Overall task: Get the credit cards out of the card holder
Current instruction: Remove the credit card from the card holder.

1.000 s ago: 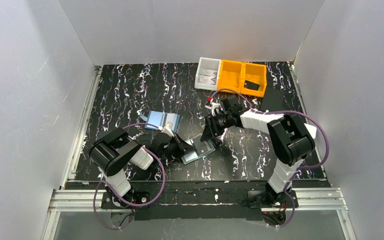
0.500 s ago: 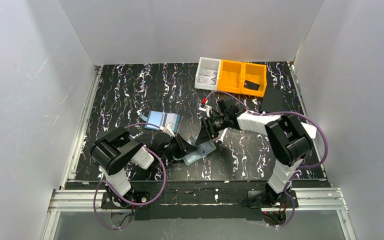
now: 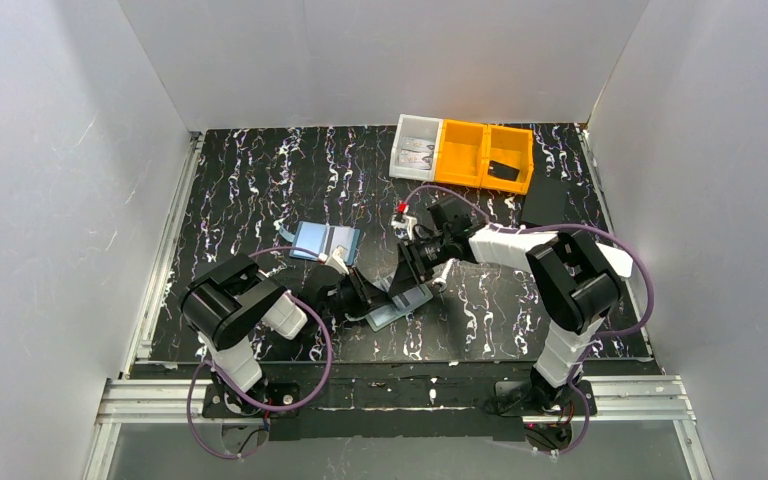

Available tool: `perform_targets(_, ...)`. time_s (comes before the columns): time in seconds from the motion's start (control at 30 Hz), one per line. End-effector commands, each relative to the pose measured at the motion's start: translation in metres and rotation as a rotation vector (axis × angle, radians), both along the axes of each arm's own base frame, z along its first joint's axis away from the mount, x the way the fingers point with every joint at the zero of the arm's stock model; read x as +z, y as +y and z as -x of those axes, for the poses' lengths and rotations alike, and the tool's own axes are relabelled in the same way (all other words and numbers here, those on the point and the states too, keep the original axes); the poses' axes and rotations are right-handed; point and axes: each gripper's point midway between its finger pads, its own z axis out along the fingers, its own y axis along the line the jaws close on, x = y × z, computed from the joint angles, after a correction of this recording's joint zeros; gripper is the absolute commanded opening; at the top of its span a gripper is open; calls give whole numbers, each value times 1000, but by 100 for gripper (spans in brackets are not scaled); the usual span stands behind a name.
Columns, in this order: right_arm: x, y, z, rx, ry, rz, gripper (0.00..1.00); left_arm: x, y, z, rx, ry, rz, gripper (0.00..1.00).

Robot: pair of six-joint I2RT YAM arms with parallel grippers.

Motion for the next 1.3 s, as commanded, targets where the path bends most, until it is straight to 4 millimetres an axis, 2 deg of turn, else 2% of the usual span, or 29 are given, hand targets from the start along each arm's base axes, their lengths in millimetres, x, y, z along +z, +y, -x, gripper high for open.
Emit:
perform_targets(0.0, 9, 13, 25, 116, -9, -27, 37, -39, 29, 18, 38, 103, -134, 17)
perform_targets(0.23, -11, 8, 16, 82, -52, 74, 38, -44, 38, 25, 57, 127, -147, 17)
perform_targets(0.3, -12, 8, 14, 79, -60, 83, 41, -44, 37, 25, 54, 126, -145, 17)
perform_targets(0.37, -8, 8, 14, 84, -72, 73, 51, -43, 36, 24, 50, 124, -141, 17)
perform_targets(0.43, -5, 8, 13, 83, -97, 72, 57, -42, 35, 23, 47, 123, -140, 17)
perform_targets(0.77, -10, 8, 7, 115, -271, 164, 65, -42, 33, 23, 39, 127, -136, 17)
perform_targets(1.0, -15, 5, 1, 98, -308, 208, 65, -44, 33, 24, 39, 131, -138, 18)
perform_targets(1.13, -8, 9, 7, 123, -311, 175, 73, -44, 33, 24, 36, 132, -138, 18)
perform_targets(1.27, -7, 10, 8, 130, -316, 170, 74, -45, 33, 25, 35, 135, -139, 18)
